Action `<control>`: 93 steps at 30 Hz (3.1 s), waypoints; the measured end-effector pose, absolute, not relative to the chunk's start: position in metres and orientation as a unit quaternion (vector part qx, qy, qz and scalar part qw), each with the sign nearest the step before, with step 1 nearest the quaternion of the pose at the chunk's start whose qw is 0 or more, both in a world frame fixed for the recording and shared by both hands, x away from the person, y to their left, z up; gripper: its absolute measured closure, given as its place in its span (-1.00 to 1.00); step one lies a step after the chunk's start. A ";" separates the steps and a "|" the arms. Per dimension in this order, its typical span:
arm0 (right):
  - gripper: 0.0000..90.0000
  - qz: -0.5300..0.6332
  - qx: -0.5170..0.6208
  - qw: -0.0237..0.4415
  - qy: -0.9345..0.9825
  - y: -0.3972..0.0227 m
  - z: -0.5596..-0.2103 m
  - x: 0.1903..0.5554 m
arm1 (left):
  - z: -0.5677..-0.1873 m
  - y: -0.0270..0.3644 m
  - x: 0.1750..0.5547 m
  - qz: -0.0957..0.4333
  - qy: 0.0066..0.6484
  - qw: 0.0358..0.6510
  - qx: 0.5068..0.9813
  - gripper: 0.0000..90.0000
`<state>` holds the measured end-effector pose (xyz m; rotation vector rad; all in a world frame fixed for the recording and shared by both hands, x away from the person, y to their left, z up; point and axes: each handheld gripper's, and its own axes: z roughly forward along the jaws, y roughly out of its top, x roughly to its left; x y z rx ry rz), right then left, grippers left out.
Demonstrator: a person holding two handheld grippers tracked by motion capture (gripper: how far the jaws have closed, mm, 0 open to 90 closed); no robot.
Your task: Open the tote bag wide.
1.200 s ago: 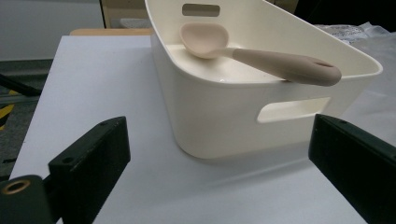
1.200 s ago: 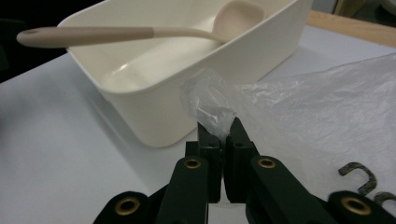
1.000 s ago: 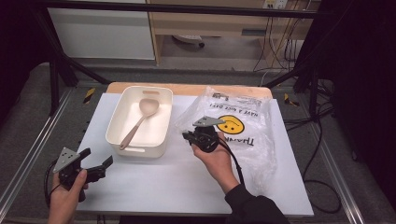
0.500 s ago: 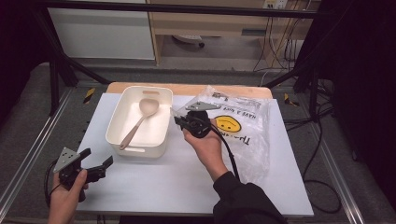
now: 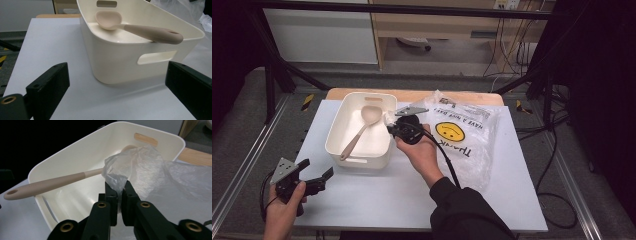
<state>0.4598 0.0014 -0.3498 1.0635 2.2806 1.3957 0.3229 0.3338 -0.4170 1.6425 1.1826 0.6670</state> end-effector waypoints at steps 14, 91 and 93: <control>-0.75 0.452 0.346 0.138 0.811 -0.013 -0.336 0.445 | -0.418 0.333 0.323 0.275 0.485 0.479 0.678 -0.89; -0.86 0.341 0.395 0.140 0.842 -0.131 -0.455 0.451 | -0.419 0.330 0.323 0.271 0.481 0.480 0.682 -0.89; -0.88 0.338 0.392 0.143 0.844 -0.130 -0.457 0.450 | -0.419 0.330 0.323 0.271 0.482 0.479 0.682 -0.89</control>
